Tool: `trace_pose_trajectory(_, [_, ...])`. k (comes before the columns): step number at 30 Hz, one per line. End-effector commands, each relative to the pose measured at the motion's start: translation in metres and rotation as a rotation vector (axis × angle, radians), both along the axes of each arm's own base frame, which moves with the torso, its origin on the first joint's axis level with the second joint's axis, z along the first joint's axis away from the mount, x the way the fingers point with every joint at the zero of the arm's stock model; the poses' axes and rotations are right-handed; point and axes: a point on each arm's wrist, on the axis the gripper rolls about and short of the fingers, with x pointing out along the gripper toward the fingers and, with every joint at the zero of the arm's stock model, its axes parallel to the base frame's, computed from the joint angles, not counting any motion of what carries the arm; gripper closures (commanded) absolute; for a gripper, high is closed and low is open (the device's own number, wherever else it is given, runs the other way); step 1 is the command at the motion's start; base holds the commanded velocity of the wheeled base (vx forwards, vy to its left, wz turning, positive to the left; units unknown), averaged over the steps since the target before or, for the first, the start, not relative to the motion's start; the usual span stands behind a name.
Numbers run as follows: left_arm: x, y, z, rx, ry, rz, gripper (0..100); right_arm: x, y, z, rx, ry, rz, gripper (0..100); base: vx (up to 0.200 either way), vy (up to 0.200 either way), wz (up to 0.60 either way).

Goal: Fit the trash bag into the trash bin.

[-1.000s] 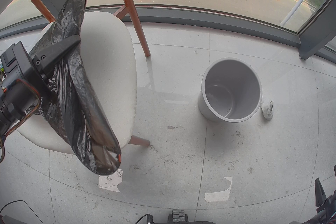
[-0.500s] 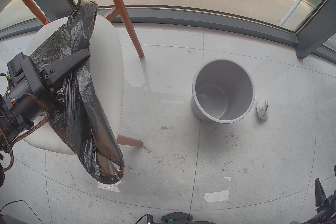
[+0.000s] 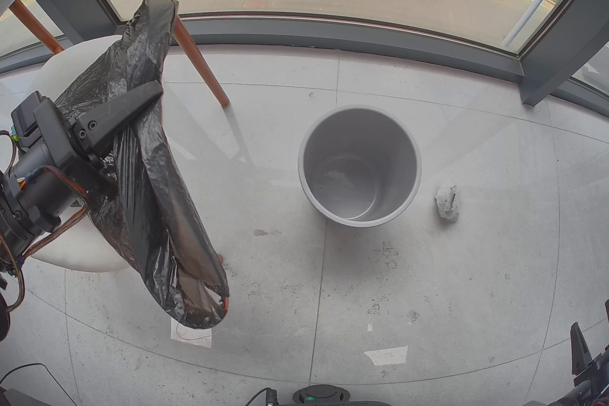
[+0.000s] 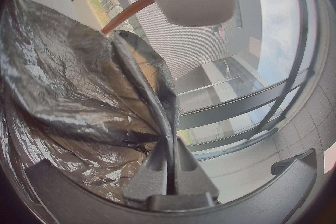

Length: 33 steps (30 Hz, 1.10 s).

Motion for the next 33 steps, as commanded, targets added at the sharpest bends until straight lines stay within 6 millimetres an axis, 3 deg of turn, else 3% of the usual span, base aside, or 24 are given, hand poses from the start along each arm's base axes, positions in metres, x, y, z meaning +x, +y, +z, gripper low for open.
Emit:
trace_pose_trajectory(1, [-0.001, -0.001, -0.002, -0.006, -0.007, -0.010, 100, 0.000, 0.000, -0.005, 0.000, 0.006, 0.001, 0, 0.000, -0.200, 0.00])
trace_pose_trajectory(12, [0.000, -0.022, -0.013, -0.003, 0.000, -0.105, 100, 0.000, 0.000, -0.005, 0.000, 0.006, 0.001, 0, 0.000, -0.200, 0.00])
trace_pose_trajectory(18, [-0.006, -0.026, -0.018, -0.010, -0.036, -0.135, 100, 0.000, 0.000, -0.005, 0.000, 0.006, 0.001, 0, 0.000, 0.000, 0.00])
trace_pose_trajectory(33, [0.019, -0.039, -0.039, -0.032, -0.091, -0.136, 100, 0.000, 0.000, -0.005, 0.000, 0.006, 0.001, 0, 0.000, 0.000, 0.00])
